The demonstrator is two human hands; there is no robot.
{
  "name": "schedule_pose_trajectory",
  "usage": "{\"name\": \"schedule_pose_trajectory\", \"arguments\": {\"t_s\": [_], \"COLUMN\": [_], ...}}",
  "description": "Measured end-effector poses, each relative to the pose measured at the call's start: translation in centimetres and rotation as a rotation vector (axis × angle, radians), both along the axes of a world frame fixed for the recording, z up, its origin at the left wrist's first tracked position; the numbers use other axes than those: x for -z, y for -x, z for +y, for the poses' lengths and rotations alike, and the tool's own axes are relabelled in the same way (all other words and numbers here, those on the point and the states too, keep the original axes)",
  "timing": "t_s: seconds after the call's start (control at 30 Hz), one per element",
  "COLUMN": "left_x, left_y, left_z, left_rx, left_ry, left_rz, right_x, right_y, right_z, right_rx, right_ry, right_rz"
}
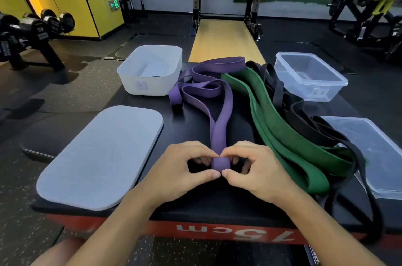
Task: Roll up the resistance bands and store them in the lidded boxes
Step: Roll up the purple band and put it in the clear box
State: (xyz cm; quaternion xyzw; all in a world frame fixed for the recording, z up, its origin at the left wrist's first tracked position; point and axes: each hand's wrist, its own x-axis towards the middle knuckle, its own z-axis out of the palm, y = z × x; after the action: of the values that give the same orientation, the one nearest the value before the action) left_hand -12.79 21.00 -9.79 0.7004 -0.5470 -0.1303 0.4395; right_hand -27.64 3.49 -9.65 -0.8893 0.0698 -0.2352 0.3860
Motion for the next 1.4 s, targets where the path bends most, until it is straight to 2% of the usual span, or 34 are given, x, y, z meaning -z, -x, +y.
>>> {"name": "schedule_pose_trajectory", "arguments": {"t_s": [0.37,0.53,0.73,0.9,1.03,1.13,1.23,1.4], "left_x": [-0.5,-0.4,-0.4,0.1,-0.1,0.0,0.2,0.0], "left_y": [0.1,0.1,-0.2,0.2,0.2,0.4,0.4,0.1], "left_z": [0.3,0.1,-0.2,-0.3,0.1,-0.1,-0.5,-0.3], "left_rx": [0.050,0.017,-0.015,-0.074,-0.035,-0.037,-0.074,-0.073], "left_ry": [-0.056,-0.019,-0.062,-0.054,0.005,-0.057,-0.034,-0.003], "left_rz": [0.045,-0.014,-0.025,-0.080,0.038,-0.059,-0.113,-0.041], "right_x": [-0.2,0.0,-0.4,-0.2,0.1,0.4,0.4,0.3], "right_y": [0.4,0.3,0.7,0.5,0.1,-0.1,-0.5,-0.1], "right_z": [0.5,0.5,0.9,0.7,0.4,0.3,0.4,0.4], "right_rx": [-0.047,-0.010,-0.037,-0.006,0.017,0.051,0.072,0.019], "right_ry": [0.008,0.003,0.113,0.076,0.065,0.017,0.028,0.065], "right_rz": [0.006,0.005,0.044,0.030,0.002,-0.007,-0.006,0.039]}}
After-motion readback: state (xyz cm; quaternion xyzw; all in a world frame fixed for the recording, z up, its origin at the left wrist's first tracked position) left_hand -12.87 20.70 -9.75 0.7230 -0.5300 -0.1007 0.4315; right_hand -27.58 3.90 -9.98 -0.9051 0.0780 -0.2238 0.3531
